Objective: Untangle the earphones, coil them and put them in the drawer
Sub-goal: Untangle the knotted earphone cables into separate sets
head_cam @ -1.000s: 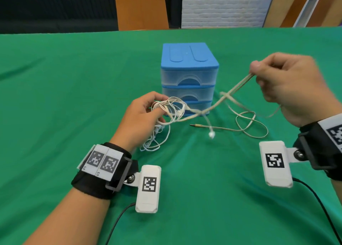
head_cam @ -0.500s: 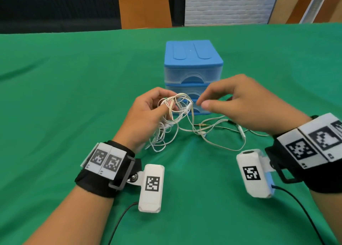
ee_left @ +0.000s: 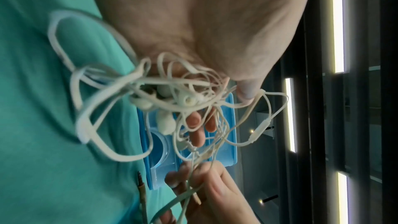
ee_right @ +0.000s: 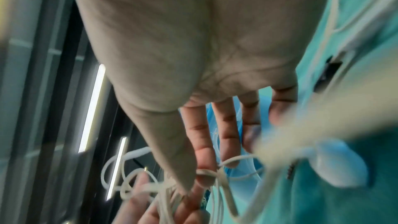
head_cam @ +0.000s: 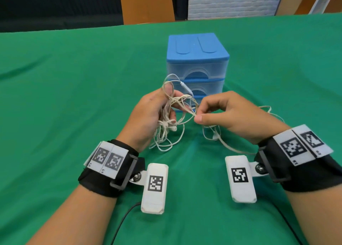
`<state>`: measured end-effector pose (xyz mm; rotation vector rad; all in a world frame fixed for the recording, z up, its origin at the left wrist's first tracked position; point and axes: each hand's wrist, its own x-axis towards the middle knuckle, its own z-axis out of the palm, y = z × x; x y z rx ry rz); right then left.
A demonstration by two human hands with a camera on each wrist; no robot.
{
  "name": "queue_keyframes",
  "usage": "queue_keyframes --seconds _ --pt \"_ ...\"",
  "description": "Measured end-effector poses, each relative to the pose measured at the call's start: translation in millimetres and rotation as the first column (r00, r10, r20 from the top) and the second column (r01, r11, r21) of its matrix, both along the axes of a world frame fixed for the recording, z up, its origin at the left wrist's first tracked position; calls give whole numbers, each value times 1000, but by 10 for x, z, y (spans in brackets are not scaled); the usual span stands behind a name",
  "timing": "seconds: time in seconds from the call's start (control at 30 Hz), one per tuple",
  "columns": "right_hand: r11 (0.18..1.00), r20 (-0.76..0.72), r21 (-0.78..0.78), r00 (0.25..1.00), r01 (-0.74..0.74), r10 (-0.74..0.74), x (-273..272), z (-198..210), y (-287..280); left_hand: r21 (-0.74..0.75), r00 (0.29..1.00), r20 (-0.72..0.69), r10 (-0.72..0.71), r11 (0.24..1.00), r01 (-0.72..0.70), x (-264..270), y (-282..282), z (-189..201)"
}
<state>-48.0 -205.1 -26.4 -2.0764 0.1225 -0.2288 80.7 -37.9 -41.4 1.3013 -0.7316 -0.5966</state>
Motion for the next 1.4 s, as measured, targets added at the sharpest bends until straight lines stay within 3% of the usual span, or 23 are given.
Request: queue_keyframes --seconds 0.1,0.27,0.47,0.63,0.8,0.97,1.13,1.23,1.4 --pt "983 84 165 992 77 -92 -31 -75 -20 54 996 84 -24 998 19 16 5 -61" --pt "956 125 237 970 176 -210 -33 -89 -89 54 993 97 -66 997 61 26 1 -76" --pt "982 198 146 969 122 -149 -25 -132 -104 27 987 119 -107 994 105 -7 4 -59" --pt "982 233 61 954 176 -186 -20 -121 -87 49 983 111 -149 988 144 7 21 -61" --pt "977 211 46 954 209 -214 -2 -157 -111 11 984 -21 -176 984 177 15 49 -14" --pt "975 213 87 952 204 -218 19 -172 -112 56 987 137 -88 995 81 -3 16 -42" --pt "967 250 113 935 230 -252 10 -162 -119 77 980 183 -77 995 64 14 17 -50" --pt "978 314 121 928 170 -200 -17 -110 -86 73 982 181 -59 996 46 1 12 -42" --pt "985 252 -59 957 162 -142 -20 -95 -26 72 984 167 -64 996 52 -25 7 -41"
